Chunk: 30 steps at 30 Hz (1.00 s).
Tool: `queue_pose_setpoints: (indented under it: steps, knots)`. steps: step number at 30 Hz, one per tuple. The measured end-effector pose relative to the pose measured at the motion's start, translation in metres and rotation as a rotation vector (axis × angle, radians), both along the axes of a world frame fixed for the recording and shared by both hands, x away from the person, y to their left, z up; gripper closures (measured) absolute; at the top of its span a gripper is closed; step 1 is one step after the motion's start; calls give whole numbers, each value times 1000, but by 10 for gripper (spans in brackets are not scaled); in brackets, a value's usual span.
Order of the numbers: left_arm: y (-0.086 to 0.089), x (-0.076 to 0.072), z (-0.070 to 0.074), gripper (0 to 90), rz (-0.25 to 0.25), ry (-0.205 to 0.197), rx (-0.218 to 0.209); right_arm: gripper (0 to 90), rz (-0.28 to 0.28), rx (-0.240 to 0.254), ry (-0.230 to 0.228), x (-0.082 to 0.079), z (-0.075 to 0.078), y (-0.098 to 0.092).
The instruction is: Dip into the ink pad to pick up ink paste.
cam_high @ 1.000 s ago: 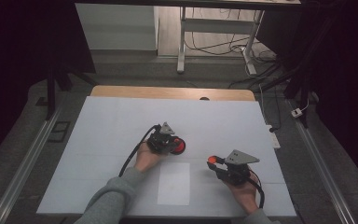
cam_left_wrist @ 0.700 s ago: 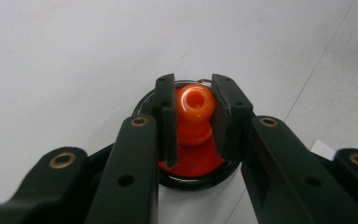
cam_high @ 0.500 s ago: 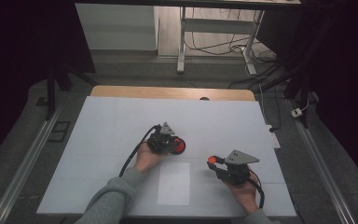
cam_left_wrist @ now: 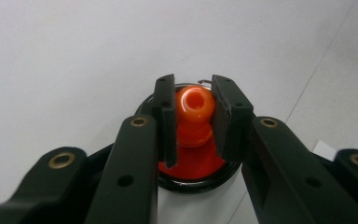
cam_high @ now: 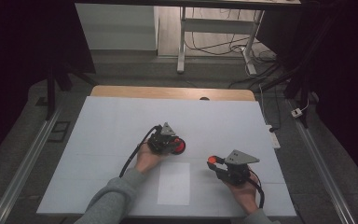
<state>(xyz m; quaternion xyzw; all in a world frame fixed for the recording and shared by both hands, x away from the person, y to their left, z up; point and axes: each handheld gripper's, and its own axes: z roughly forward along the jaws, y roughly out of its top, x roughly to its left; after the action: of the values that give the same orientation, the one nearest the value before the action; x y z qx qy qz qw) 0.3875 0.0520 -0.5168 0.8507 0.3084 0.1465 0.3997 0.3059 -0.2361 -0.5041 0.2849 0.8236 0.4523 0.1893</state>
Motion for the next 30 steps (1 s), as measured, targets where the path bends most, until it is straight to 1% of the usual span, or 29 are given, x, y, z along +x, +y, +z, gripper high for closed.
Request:
queue_pose_setpoints:
  steps: [1,3,5,7,12,14,17,19,20,23,30]
  knots:
    - [1,-1,3,726,-1,-15,-19,651,-1,-2,0,0,0,-1]
    - [4,-3,12,726,-3,-30,-66,650,-6,2,-2,1,0,-2]
    - [6,-5,18,726,-10,-39,-81,650,-6,5,-1,1,0,-2]
    - [8,-7,22,726,-14,-31,-101,650,-4,5,-2,1,0,-2]
    - [11,-9,23,726,-21,-17,-106,650,-3,2,0,0,1,-1]
    - [12,-9,24,726,-24,-18,-105,650,-1,6,0,0,1,0]
    - [15,-10,27,726,-30,-9,-126,650,-4,5,-4,0,0,-1]
    - [17,-12,28,726,-35,-12,-129,650,-5,12,-2,1,0,-1]
    - [19,-13,29,726,-39,-13,-133,650,-4,5,-1,1,1,-2]
    - [22,-14,31,725,-40,-18,-142,650,-4,6,-3,1,0,-2]
    - [30,-18,35,725,-48,-15,-167,650,-6,5,-4,1,0,-3]
